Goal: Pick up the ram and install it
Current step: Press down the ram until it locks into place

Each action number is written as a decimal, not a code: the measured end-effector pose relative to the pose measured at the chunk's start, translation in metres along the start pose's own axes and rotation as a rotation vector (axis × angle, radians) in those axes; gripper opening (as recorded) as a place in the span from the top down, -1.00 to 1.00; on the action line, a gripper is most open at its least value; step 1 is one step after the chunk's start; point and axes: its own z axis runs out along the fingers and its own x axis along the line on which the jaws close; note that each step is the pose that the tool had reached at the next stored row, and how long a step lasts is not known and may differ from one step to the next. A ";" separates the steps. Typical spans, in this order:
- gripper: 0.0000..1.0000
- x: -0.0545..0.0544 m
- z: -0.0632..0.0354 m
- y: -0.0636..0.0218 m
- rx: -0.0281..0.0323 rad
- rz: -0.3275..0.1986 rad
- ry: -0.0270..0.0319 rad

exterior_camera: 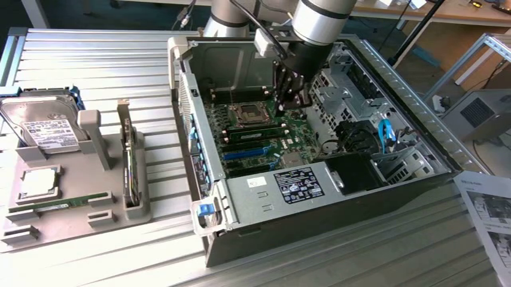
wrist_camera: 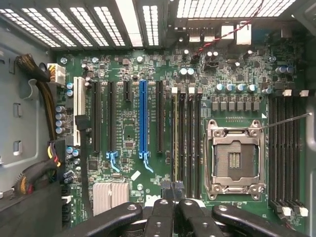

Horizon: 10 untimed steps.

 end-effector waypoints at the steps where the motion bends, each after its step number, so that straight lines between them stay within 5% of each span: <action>1: 0.79 0.000 0.0010 0.0000 0.0000 0.000 0.0000; 10: 0.79 0.000 0.0108 -0.0005 0.0000 0.000 0.0000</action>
